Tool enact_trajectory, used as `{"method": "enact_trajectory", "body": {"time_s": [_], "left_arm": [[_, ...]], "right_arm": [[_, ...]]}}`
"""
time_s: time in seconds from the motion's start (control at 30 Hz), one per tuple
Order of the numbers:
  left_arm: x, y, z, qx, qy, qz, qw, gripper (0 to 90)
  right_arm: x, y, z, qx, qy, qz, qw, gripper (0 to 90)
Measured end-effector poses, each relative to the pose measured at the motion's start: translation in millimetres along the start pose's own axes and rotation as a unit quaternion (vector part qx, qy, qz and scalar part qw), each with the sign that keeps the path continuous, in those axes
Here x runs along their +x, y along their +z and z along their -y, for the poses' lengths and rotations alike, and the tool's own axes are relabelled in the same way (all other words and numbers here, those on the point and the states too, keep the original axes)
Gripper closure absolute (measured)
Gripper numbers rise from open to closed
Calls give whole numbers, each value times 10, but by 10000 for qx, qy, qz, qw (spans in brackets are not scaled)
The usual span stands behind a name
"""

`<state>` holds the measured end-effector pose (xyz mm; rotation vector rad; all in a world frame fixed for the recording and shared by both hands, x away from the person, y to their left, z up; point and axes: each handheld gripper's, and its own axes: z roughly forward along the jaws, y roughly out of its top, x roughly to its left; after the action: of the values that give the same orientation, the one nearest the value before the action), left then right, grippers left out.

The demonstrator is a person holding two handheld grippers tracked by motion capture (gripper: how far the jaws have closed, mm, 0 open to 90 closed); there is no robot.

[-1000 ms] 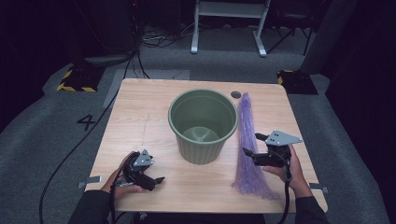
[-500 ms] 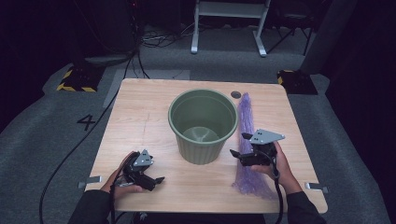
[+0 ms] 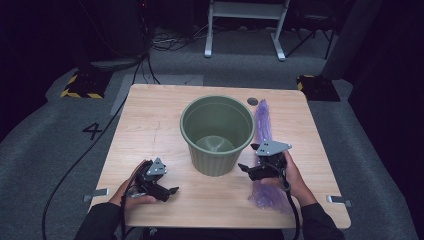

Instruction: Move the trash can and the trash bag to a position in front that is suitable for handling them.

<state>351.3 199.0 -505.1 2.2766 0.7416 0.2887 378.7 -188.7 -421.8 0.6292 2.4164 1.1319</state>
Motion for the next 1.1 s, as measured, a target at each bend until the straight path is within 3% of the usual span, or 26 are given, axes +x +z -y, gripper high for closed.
{"method": "enact_trajectory", "body": {"time_s": [0.17, 0.33, 0.4, 0.5, 0.83, 0.87, 1.03, 1.1], "left_arm": [[6, 57, -60, 1, 27, 21, 10000, 43], [12, 120, -124, -6, 39, 48, 10000, 43], [12, 159, -167, 0, 59, 49, 10000, 43], [0, 201, -213, 8, 49, 47, 10000, 44], [-13, 333, -352, -9, 72, 78, 9999, 53], [-12, 355, -377, -12, 86, 68, 9999, 56], [-16, 387, -410, -10, 84, 81, 9999, 56], [-17, 386, -410, -11, 80, 78, 9999, 57]], "right_arm": [[-53, -180, 112, -50, 32, 135, 9999, 190], [-226, -426, 378, -61, 400, 546, 9977, 222], [-289, -499, 504, -90, 632, 573, 9963, 245], [-325, -539, 648, 130, 724, 787, 9942, 267], [-319, -641, 1032, 382, 926, 630, 9930, 336], [-309, -662, 1128, 396, 1024, 536, 9925, 360], [-267, -667, 1279, 550, 1006, 439, 9924, 405], [-243, -649, 1350, 534, 1046, 277, 9927, 443]]}}
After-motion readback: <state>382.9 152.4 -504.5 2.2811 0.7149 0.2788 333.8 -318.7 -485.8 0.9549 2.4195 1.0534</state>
